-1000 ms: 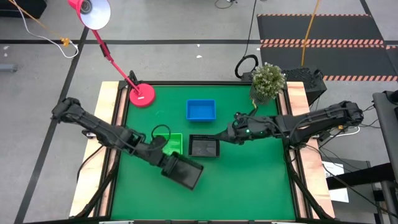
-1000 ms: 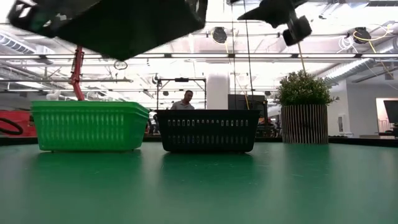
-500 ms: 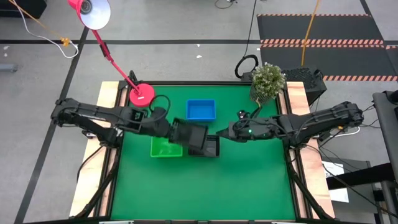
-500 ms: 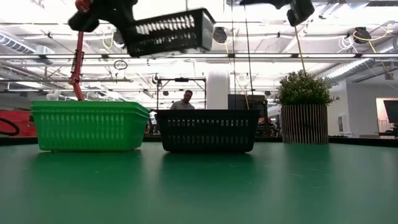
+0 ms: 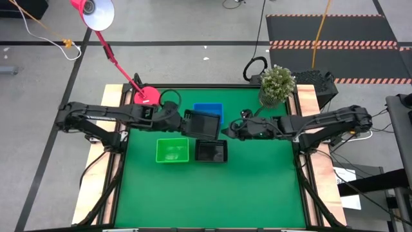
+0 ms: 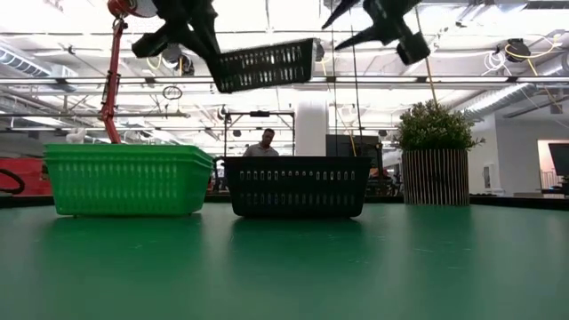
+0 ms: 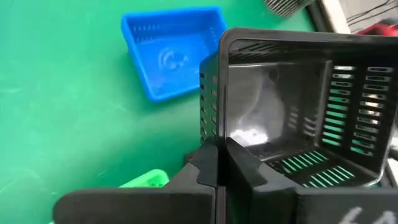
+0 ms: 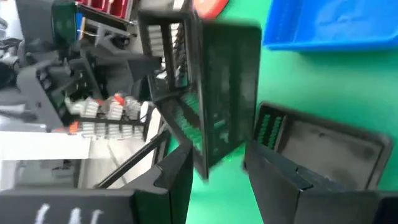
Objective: Stack baskets by color
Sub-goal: Stack the bottom black bin on the top of the top stacked black bins
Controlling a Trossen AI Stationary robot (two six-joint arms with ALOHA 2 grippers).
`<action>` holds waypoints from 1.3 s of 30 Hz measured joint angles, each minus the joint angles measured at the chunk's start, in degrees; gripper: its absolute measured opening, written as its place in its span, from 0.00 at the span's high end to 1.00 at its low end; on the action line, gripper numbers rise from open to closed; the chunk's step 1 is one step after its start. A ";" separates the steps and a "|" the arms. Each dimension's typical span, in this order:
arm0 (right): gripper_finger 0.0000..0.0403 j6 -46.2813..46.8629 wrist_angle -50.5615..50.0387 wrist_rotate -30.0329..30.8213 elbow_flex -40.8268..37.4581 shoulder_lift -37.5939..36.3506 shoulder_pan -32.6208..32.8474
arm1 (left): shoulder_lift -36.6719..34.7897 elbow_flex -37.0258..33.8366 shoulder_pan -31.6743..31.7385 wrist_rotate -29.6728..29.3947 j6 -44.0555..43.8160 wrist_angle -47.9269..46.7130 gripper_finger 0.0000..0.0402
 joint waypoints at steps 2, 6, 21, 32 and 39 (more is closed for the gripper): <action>0.65 -1.03 -0.09 0.01 0.00 0.57 -0.77 | 0.31 -0.13 0.06 0.22 0.26 -0.54 0.98; 0.65 -3.37 0.50 0.03 -0.02 1.30 -2.32 | 1.99 -0.17 0.06 0.05 0.00 -0.46 0.95; 0.69 -5.11 -1.97 -1.83 -0.04 2.95 -4.30 | 4.37 -0.11 0.35 1.53 -0.85 3.81 0.96; 0.96 -5.38 -5.68 -2.02 -0.07 2.90 -4.37 | 4.10 -0.11 0.08 6.93 -0.92 10.52 0.81; 0.98 -3.82 -8.63 -10.53 -0.04 2.79 -5.02 | 1.33 -0.09 -1.44 9.89 -0.96 10.10 0.52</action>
